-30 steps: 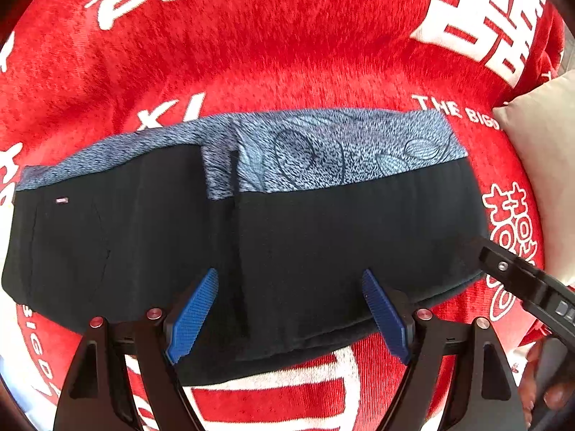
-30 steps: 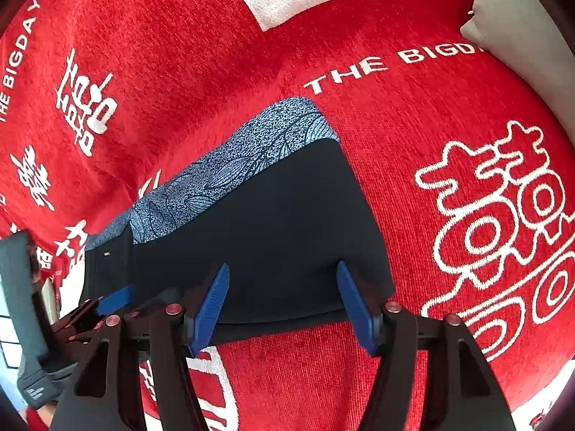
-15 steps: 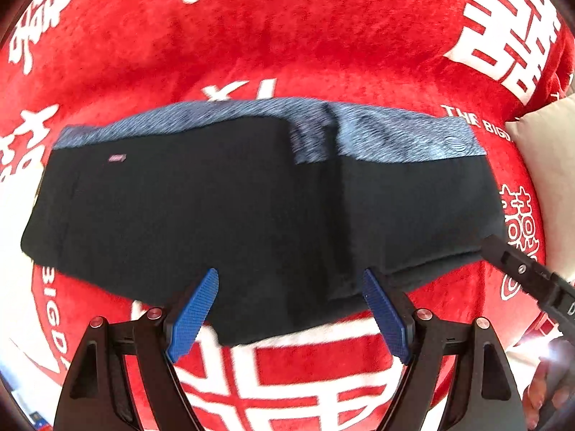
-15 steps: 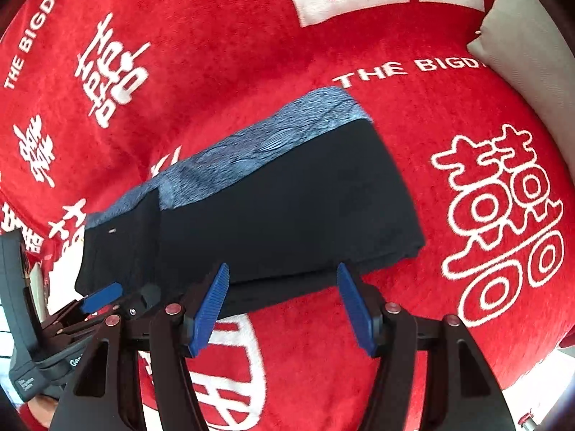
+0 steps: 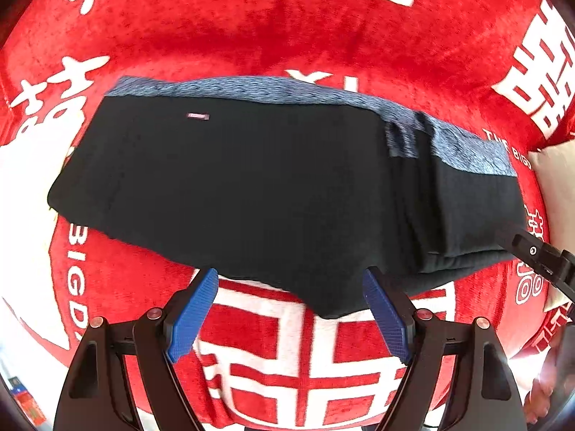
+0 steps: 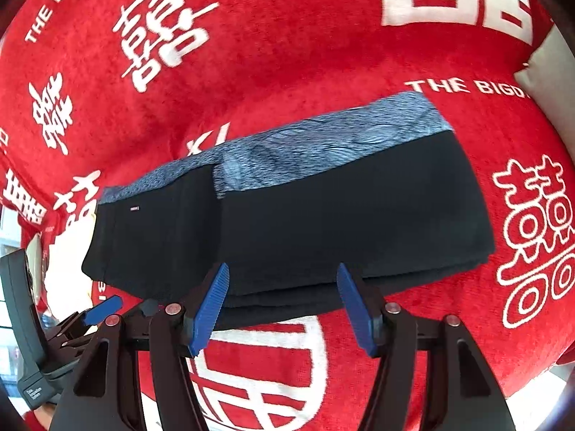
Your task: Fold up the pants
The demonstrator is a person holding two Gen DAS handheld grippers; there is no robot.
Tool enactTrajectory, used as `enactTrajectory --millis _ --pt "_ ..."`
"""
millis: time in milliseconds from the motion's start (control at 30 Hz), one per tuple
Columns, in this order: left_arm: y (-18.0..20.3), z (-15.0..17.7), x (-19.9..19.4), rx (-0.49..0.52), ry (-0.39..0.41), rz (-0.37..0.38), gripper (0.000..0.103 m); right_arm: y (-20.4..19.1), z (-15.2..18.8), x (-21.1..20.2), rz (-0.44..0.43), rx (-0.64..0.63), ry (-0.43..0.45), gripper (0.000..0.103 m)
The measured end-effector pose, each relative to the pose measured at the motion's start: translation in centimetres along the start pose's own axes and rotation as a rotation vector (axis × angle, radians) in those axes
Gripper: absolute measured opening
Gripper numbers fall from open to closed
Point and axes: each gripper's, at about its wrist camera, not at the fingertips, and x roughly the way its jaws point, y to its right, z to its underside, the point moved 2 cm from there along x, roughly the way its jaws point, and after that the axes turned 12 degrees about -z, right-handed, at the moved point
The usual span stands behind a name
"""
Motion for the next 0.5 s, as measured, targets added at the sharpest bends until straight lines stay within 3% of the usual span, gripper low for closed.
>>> enactTrajectory --millis 500 --pt "-3.8 -0.4 0.8 -0.11 0.003 0.013 0.083 -3.6 0.2 2.3 0.008 -0.096 -0.055 0.067"
